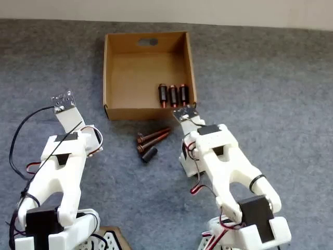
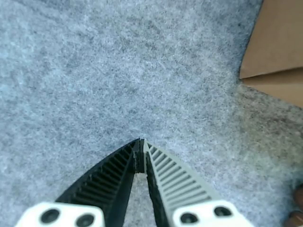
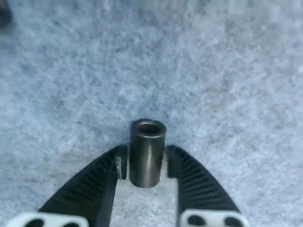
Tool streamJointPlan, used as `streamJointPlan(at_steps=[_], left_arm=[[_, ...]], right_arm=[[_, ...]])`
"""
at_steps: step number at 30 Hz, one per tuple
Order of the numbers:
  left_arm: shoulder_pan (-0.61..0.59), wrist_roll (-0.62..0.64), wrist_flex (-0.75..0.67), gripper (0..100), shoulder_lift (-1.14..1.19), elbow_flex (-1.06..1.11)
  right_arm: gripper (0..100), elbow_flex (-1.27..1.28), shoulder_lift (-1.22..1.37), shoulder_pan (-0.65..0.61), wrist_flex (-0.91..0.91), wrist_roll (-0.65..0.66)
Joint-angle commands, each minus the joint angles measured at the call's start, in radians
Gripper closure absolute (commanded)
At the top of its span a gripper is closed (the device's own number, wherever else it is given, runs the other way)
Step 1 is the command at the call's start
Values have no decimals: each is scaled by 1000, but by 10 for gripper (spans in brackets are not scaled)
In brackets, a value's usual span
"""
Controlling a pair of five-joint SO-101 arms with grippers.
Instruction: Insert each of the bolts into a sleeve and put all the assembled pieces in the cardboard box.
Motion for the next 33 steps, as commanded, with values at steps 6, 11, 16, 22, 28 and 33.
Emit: streamJointPlan(at_steps=[6,11,16,22,28,33], left_arm=[[-10,6,-12,983,2,-24],[-10,6,-12,983,2,-24],[-10,6,-12,983,2,-24],[-12,6,-11,983,2,-24],[-13,6,-11,983,2,-24],[-13,6,-12,983,2,-24]], right_arm=[[812,-19,-54,-24,-22,35],[812,-12,-54,-24,-22,38],[814,-10,-39,-24,-22,40],[817,-33,111,-19,-61,32],[995,-27,76,-18,-97,34],[994,-19,-102,5,18,35]])
